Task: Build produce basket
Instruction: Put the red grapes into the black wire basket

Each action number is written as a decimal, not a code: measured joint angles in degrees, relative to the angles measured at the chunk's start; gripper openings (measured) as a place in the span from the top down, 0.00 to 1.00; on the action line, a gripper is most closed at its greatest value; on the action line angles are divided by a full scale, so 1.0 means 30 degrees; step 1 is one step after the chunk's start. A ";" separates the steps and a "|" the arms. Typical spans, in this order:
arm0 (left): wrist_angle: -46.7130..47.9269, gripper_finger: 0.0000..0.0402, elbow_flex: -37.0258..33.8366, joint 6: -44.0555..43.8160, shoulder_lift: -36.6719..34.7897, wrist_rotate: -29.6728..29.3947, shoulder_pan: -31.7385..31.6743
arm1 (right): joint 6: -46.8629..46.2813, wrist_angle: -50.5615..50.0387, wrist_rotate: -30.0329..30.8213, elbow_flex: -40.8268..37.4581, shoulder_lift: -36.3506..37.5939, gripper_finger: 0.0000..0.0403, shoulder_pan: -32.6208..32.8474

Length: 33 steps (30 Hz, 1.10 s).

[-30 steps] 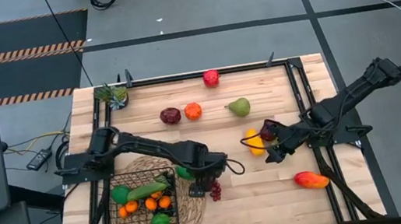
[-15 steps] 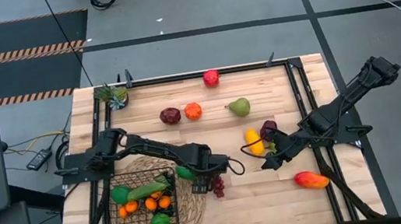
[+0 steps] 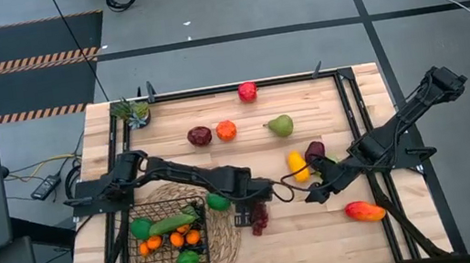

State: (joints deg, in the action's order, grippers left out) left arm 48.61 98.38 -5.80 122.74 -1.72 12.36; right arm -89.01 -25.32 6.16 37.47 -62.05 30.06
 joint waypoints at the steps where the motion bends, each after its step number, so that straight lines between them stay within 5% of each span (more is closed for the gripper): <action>1: -0.0019 0.77 0.0241 0.0000 0.0000 0.0012 -0.0001 | 0.0009 0.0000 0.0012 0.0000 0.0003 0.33 -0.0007; 9: 0.0052 0.97 0.1719 -0.0040 0.0000 0.0225 -0.0040 | 0.0028 -0.0007 0.0067 0.0000 0.0003 0.33 0.0000; 33: 0.9766 1.00 1.1715 -0.1967 -0.0029 -0.0557 0.0218 | 0.1381 -0.0161 0.0076 0.0002 0.0003 0.33 -0.0007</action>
State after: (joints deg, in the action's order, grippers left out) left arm 77.91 133.53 -11.71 122.65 -3.39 13.01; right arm -84.86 -25.80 6.39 37.48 -62.04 30.04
